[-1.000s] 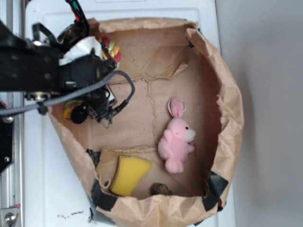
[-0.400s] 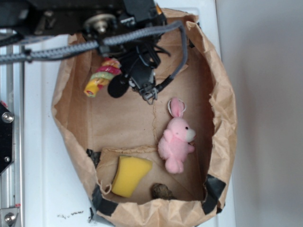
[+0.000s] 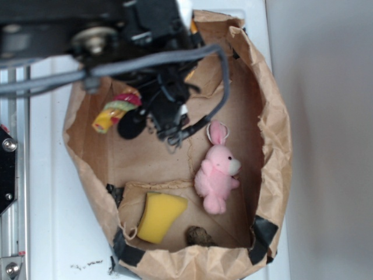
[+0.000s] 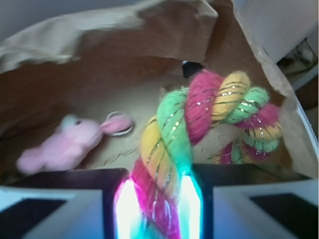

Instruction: Grab the multicolored rope.

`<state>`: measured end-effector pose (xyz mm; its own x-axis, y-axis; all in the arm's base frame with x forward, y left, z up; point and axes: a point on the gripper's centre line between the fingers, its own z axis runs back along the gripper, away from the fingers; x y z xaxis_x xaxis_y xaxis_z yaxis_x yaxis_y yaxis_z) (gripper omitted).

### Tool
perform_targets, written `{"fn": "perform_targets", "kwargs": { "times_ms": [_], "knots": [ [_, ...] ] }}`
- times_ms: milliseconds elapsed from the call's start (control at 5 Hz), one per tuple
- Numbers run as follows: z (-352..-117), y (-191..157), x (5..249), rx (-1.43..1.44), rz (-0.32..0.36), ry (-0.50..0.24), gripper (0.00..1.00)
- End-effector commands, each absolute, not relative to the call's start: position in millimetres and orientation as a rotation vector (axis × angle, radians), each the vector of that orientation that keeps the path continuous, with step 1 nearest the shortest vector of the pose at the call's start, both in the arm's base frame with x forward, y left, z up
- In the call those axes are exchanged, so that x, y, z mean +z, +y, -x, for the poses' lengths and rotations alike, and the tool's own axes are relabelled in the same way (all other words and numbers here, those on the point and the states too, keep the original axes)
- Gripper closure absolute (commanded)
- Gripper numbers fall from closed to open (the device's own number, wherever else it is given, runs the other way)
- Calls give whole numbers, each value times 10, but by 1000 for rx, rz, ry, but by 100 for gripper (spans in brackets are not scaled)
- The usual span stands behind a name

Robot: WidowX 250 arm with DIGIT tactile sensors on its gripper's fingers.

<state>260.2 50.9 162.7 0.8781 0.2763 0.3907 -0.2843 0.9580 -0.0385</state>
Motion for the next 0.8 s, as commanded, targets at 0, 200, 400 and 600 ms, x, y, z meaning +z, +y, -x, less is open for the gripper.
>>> {"fn": "perform_targets", "kwargs": {
  "times_ms": [0,200,400,600],
  "knots": [
    [-2622,499,1983,204,3,-448,100],
    [-2707,388,2049,159,0,-437,100],
    [-2734,319,2079,146,-2,-458,100],
    [-2720,298,2066,134,20,-452,100]
  ]
}}
